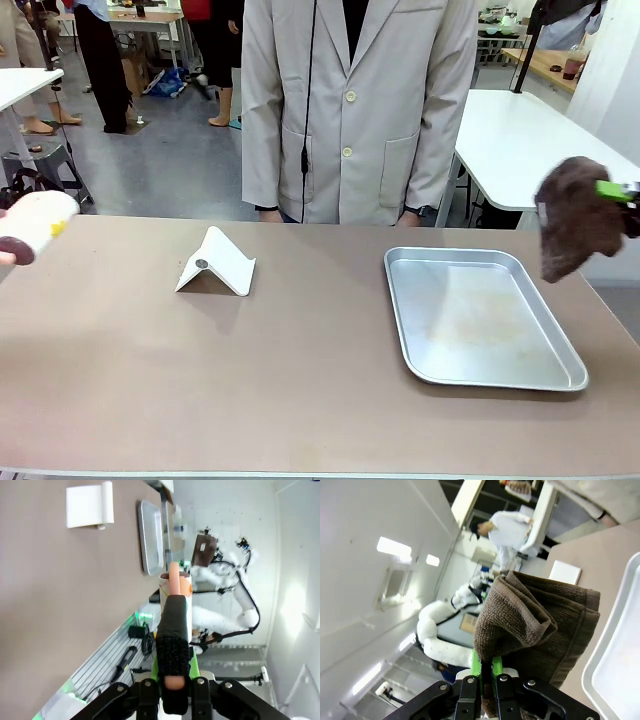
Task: Clean the surface of the table.
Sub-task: Return the Lint Roller and towel to their original positions.
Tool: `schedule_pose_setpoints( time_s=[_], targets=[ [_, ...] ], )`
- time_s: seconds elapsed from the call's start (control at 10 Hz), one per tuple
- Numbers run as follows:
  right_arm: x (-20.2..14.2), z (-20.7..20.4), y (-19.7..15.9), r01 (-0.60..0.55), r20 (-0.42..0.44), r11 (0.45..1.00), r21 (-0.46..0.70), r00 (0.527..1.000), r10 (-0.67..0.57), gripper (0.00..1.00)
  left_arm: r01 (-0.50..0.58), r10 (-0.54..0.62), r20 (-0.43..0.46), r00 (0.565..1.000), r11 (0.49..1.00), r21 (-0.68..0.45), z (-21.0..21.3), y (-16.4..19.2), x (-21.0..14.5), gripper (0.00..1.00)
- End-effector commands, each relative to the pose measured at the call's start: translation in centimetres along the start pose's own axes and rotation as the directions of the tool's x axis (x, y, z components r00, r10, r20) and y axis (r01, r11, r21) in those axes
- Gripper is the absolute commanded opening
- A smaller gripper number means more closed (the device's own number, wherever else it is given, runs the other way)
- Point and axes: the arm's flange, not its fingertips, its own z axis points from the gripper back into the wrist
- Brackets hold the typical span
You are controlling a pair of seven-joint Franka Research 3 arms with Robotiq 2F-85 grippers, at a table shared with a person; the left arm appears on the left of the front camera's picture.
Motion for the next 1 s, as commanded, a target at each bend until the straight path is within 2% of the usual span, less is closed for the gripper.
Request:
schedule_pose_setpoints(
  time_s=[0.0, 0.2, 0.3, 0.4, 0.6, 0.7, 0.9],
  targets=[
    [0.6, -6.7, 0.8, -0.083, -0.096, 0.996, -0.011, 0.992, 0.082, 0.09, 0.006, -0.005, -0.012, 1.0, 0.998, 0.067, -4.0, -3.3, 0.4, 0.22],
    [0.4, -14.6, 0.6, -0.09, -0.173, 0.994, 0.065, 0.98, 0.1, 0.09, -0.005, 0.003, 0.024, 1.0, 0.994, 0.112, -8.7, -6.7, 2.0, 0.22],
    [-0.1, -18.2, -0.1, -0.084, -0.201, 0.993, 0.088, 0.974, 0.1, 0.09, 0.001, -0.014, 0.103, 0.995, 0.993, 0.122, -11.0, -7.9, 2.6, 0.22],
    [-0.6, -21.3, -1.0, -0.065, -0.208, 0.994, 0.083, 0.975, 0.081, 0.09, 0.033, -0.051, 0.124, 0.991, 0.989, 0.147, -13.1, -8.6, 3.1, 0.22],
    [-1.3, -26.1, -3.4, -0.047, -0.17, 0.995, 0.092, 0.983, 0.062, 0.09, 0.059, -0.1, 0.184, 0.978, 0.974, 0.218, -16.8, -9.4, 4.4, 0.22],
    [-1.3, -28.1, -5.2, -0.035, -0.112, 0.997, 0.063, 0.993, 0.042, 0.09, 0.04, -0.087, 0.181, 0.98, 0.968, 0.246, -19.0, -9.2, 5.5, 0.22],
    [-1.3, -30.0, -9.1, 0.016, -0.058, 0.999, 0.028, 0.998, -0.015, 0.09, 0.014, -0.066, 0.177, 0.982, 0.96, 0.278, -22.1, -8.2, 6.6, 0.22]
  ],
)
